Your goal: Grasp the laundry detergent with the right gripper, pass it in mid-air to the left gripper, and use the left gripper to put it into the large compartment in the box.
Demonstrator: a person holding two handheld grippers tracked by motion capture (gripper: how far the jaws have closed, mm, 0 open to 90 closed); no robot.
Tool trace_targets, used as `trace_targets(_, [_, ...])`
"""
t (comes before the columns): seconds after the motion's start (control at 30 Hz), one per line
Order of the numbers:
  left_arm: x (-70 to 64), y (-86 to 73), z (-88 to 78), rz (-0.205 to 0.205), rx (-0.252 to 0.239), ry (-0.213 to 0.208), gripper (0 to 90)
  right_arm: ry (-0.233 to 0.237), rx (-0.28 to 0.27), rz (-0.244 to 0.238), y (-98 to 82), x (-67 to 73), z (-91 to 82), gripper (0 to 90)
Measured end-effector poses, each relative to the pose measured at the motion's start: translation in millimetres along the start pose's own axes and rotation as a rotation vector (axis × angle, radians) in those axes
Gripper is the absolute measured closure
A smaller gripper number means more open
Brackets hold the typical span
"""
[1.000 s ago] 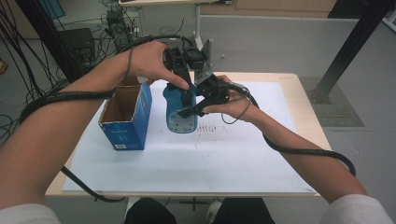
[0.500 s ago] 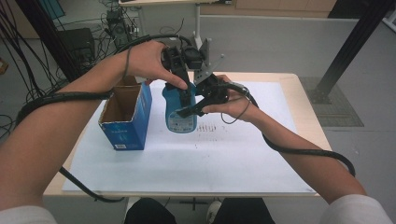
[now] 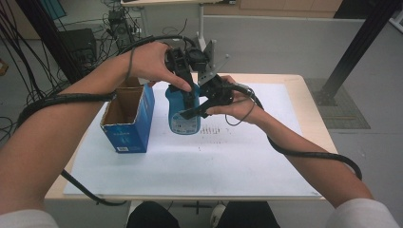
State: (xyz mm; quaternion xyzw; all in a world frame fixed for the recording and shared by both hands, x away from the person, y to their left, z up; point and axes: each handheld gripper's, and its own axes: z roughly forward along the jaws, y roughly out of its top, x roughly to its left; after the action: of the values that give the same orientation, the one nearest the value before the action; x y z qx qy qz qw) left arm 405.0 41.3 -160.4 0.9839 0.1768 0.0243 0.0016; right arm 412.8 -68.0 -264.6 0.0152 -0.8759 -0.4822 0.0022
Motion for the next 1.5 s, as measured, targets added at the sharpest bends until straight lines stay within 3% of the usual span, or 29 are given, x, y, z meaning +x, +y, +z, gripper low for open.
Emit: trace_targets(1.5, [-3.3,-2.9,3.1,0.003,-0.002,0.007,6.5,0.017,-0.001,-0.005,2.4,4.8,-0.4,44.1])
